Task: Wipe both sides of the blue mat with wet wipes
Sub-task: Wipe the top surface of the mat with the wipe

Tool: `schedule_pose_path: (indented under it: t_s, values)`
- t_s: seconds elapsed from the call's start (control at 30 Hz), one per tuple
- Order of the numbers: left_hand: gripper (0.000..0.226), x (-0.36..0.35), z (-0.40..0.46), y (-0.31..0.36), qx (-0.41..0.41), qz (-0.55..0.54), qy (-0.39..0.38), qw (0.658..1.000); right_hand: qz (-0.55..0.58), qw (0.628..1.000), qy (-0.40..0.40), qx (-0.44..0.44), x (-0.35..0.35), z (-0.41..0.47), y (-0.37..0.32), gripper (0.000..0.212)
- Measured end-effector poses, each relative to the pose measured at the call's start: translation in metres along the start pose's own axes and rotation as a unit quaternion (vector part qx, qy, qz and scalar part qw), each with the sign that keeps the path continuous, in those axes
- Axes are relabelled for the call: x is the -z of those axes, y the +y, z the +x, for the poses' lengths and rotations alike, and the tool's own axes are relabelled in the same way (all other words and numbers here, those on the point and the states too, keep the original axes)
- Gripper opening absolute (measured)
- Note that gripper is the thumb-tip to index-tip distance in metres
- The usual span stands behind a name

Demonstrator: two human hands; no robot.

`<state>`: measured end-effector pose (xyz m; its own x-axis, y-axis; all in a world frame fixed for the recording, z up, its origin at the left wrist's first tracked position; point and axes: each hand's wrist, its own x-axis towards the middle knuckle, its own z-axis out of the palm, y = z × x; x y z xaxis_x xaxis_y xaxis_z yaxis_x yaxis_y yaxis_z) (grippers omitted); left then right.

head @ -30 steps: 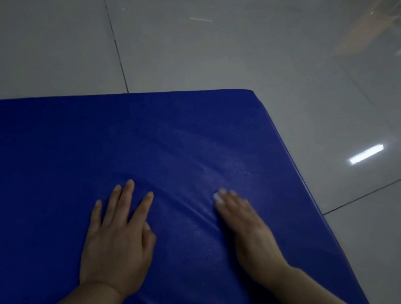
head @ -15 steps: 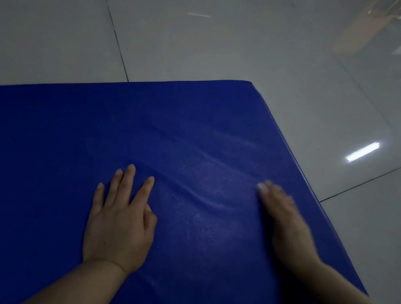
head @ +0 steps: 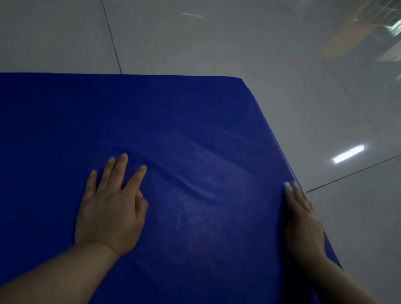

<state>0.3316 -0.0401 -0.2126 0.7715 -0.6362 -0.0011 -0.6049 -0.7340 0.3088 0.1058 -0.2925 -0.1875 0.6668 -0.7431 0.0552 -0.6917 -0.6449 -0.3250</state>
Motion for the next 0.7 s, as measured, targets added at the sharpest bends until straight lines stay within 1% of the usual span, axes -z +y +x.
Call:
schedule_pose_path:
  t_s: [0.03,0.07,0.13,0.17,0.2,0.27,0.4,0.57,0.7]
  values:
    - [0.063,0.000,0.000,0.000,0.000,-0.002,0.002,1.000,-0.001,1.000,-0.007,-0.016,0.001,-0.001,-0.001,0.078]
    - [0.063,0.000,0.000,-0.001,-0.001,-0.004,0.003,1.000,0.006,0.999,-0.034,0.027,-0.002,-0.008,-0.010,0.075]
    - [0.064,-0.001,-0.001,-0.001,-0.002,-0.012,0.006,1.000,0.012,0.977,-0.130,0.169,-0.012,-0.035,-0.035,0.065]
    - [0.063,-0.001,-0.001,-0.001,-0.003,-0.016,0.009,1.000,0.011,0.963,-0.163,0.216,-0.017,-0.046,-0.043,0.066]
    - [0.062,-0.001,-0.001,-0.001,-0.003,-0.023,0.013,1.000,0.007,0.957,-0.169,0.238,-0.020,-0.052,-0.046,0.069]
    - [0.058,0.001,0.000,0.000,0.002,-0.043,0.023,0.999,0.012,0.961,-0.158,0.225,-0.024,-0.052,-0.046,0.072]
    - [0.058,0.012,-0.023,0.007,-0.015,-0.073,0.015,0.997,0.021,0.965,-0.142,0.220,-0.022,-0.051,-0.045,0.061]
    - [0.053,0.002,-0.101,0.030,-0.007,-0.023,-0.022,0.999,0.032,0.963,-0.125,0.236,-0.024,-0.052,-0.044,0.062]
    - [0.055,-0.005,-0.103,0.028,-0.009,0.012,-0.029,0.999,0.043,0.978,-0.092,0.182,-0.028,-0.063,-0.056,0.068]
